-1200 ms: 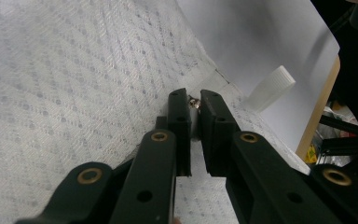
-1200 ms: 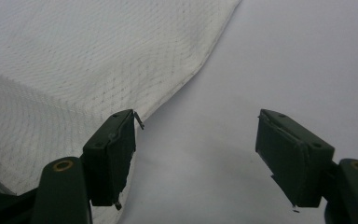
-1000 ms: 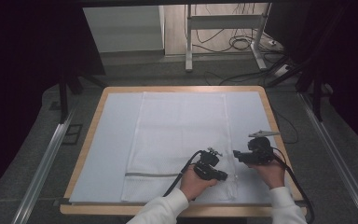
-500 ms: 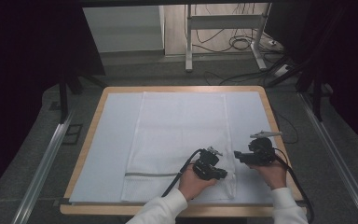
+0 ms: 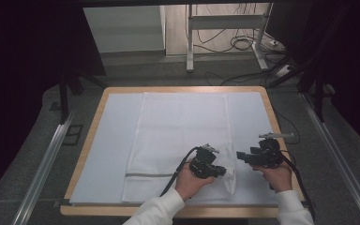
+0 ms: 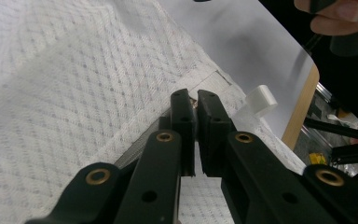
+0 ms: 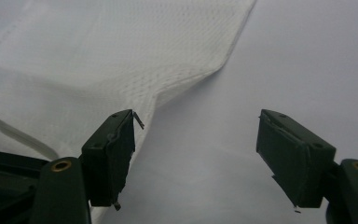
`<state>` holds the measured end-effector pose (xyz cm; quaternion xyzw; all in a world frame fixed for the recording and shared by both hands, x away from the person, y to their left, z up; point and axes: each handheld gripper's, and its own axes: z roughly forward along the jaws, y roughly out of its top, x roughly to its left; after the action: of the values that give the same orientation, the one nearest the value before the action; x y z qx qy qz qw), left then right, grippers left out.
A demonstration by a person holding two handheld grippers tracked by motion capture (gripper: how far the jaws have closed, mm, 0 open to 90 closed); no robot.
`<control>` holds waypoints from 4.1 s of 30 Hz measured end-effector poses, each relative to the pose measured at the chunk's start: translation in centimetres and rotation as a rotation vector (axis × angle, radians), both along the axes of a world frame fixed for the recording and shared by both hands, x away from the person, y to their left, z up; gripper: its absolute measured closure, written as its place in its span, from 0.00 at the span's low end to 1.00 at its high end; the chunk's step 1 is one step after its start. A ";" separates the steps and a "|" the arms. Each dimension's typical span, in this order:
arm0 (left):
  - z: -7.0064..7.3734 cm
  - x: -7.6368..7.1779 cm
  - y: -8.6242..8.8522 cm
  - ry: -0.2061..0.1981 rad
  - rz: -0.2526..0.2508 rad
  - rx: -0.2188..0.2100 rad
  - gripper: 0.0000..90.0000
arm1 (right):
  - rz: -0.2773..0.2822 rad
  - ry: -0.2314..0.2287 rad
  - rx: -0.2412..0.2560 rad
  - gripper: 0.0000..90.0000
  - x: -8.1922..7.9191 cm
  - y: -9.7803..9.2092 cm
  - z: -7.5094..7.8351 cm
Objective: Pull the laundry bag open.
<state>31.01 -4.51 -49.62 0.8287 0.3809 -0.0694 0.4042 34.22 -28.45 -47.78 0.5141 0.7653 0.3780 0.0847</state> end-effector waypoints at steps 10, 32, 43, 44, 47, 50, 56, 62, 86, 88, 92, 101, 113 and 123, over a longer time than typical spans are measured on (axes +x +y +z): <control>0.2 0.0 0.3 -0.007 0.005 -0.004 0.96 | 0.028 0.047 0.063 0.29 -0.5 0.5 0.0; 0.3 -0.3 0.3 -0.014 -0.001 -0.008 0.96 | 0.062 0.148 0.111 0.35 0.0 3.4 -2.2; 0.3 -0.4 0.4 -0.015 -0.004 -0.009 0.96 | 0.091 0.190 0.135 0.51 0.4 4.6 -3.2; 0.3 -0.4 0.4 -0.015 -0.003 -0.010 0.96 | 0.096 0.196 0.139 0.54 0.5 4.7 -3.2; 0.2 -0.4 0.4 -0.012 -0.002 -0.013 0.96 | 0.108 0.202 0.145 0.68 0.5 4.9 -3.4; 0.1 -0.4 0.4 -0.011 -0.002 -0.013 0.96 | 0.115 0.197 0.148 0.77 0.5 4.9 -3.3; 0.0 -0.4 0.4 -0.008 -0.003 -0.011 0.96 | 0.155 0.180 0.157 0.97 0.5 4.8 -3.2; -0.1 -0.4 0.4 -0.004 0.000 -0.014 0.96 | 0.159 0.174 0.156 0.97 0.5 4.7 -3.2; -1.3 0.0 1.8 0.028 0.015 -0.021 0.96 | 0.178 0.153 0.146 0.97 -0.1 4.7 -3.1; -1.3 0.1 1.8 0.030 0.013 -0.023 0.97 | 0.179 0.151 0.145 0.97 -0.1 4.7 -3.1; -1.5 0.1 1.8 0.035 0.010 -0.023 0.97 | 0.180 0.151 0.141 0.97 -0.2 4.7 -3.1; -2.2 0.5 2.3 0.049 0.023 -0.011 0.97 | 0.177 0.130 0.134 0.98 -0.4 4.7 -3.0; -2.1 0.4 2.8 0.047 0.030 -0.019 0.97 | 0.176 0.134 0.134 0.97 -0.4 4.7 -3.1; -2.6 0.6 4.3 0.059 0.058 -0.006 0.97 | 0.166 0.131 0.145 0.98 -0.3 4.4 -3.0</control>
<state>31.64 -0.24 -52.23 0.8136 0.4163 -0.0834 0.3972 33.90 -24.05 -50.80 0.4774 0.7797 0.4037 -0.0345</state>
